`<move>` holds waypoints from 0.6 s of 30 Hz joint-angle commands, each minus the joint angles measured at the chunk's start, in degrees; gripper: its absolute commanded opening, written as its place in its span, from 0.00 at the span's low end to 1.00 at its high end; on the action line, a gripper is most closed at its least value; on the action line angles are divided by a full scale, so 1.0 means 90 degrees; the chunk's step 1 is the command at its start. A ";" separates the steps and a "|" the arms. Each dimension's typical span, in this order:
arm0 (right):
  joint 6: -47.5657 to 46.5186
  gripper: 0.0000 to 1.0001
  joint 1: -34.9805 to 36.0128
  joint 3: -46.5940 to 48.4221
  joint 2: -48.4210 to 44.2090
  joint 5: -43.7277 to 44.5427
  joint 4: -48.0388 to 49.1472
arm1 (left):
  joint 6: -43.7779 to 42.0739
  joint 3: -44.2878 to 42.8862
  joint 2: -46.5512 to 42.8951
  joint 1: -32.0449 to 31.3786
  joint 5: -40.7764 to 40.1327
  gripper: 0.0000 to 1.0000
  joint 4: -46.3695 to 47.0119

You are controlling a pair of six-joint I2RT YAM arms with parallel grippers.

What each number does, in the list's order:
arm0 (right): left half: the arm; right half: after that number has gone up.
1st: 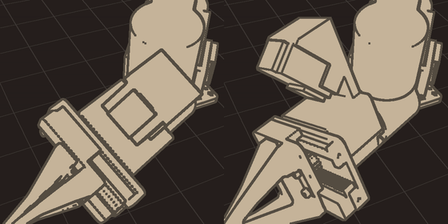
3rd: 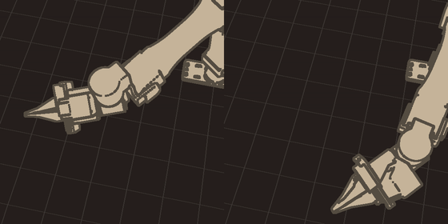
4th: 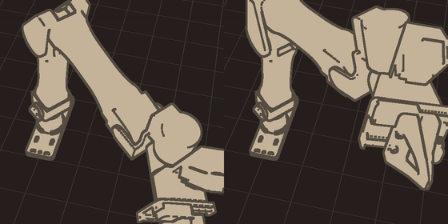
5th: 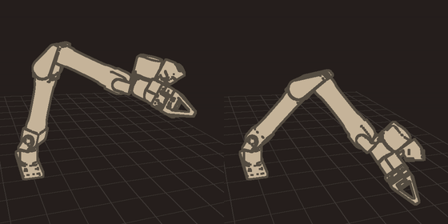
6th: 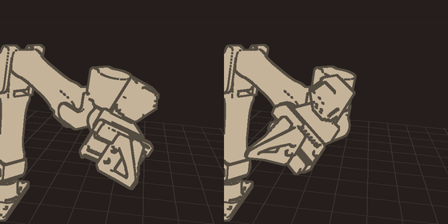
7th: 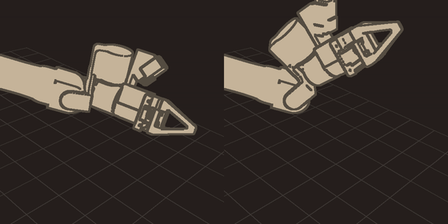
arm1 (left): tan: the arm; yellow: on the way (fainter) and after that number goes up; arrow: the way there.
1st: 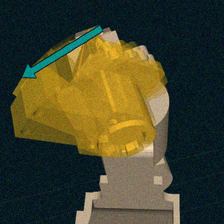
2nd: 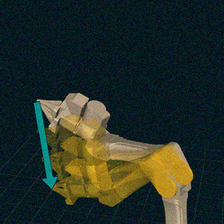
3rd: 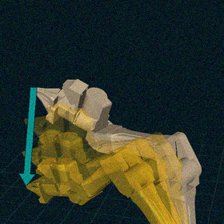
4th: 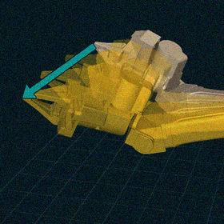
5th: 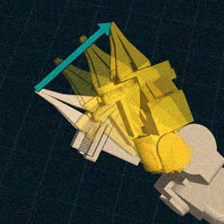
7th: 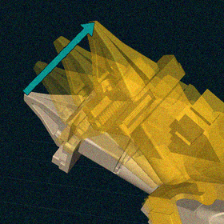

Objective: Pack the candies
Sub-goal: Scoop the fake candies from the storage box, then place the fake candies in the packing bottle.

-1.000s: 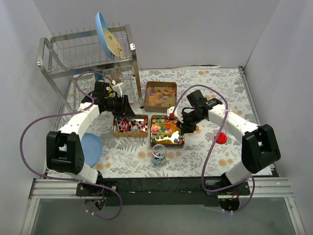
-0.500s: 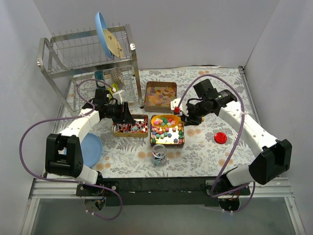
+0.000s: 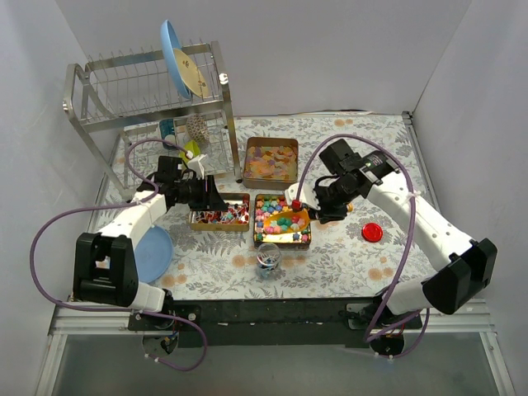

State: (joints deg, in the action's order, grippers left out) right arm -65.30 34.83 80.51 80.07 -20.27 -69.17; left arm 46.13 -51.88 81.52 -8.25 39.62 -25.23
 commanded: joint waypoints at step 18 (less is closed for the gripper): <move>-0.0225 0.01 0.1071 0.0244 -0.0127 0.1461 -0.0264 | 0.0304 0.0266 -0.0366 0.0214 0.0159 0.38 0.0606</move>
State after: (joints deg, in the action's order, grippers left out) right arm -66.35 43.27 81.30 80.03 -8.75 -70.57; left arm 48.42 -49.04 80.66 -6.83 39.86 -21.37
